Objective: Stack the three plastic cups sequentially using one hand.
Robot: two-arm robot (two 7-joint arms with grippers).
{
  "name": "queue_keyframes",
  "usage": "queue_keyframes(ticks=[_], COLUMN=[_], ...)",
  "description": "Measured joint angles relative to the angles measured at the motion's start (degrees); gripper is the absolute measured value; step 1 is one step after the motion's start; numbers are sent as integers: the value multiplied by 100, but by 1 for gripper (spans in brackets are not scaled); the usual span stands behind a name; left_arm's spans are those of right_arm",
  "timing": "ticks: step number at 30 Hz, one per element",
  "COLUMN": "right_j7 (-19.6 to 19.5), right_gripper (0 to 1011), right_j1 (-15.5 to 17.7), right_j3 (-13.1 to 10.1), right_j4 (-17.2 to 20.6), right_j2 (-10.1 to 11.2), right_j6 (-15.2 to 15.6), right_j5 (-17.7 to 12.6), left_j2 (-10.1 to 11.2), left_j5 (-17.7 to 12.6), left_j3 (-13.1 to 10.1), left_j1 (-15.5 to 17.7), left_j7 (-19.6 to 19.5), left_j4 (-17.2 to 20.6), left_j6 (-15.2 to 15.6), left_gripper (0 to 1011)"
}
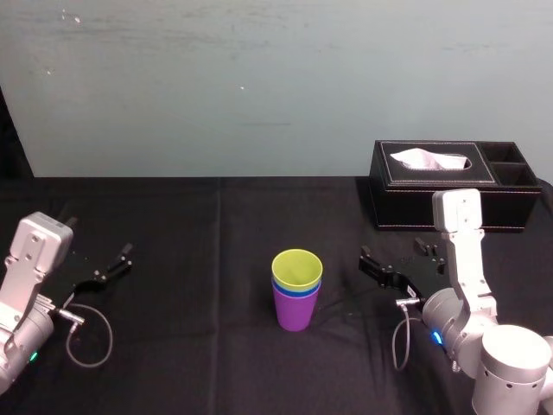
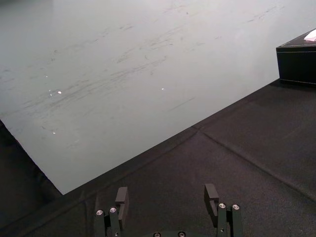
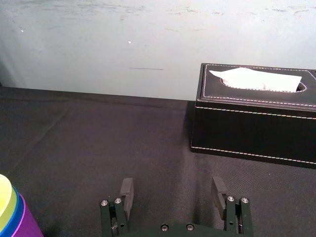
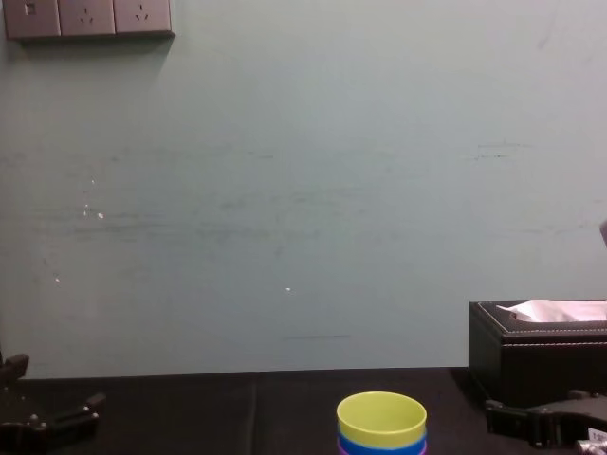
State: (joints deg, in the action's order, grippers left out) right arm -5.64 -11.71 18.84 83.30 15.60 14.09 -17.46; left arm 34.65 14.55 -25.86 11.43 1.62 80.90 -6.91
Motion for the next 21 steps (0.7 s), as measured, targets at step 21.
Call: queue_keyframes(ticks=[21], right_j7=[0], right_gripper=[1000], right_j1=[0], right_j3=[0], right_j4=[0], right_j2=[0], right_j6=[0], right_j5=[0], left_j2=[0], left_j5=[0], left_j3=[0], left_j1=[0], left_j7=[0], left_j4=[0], left_j6=[0], left_gripper=[1000])
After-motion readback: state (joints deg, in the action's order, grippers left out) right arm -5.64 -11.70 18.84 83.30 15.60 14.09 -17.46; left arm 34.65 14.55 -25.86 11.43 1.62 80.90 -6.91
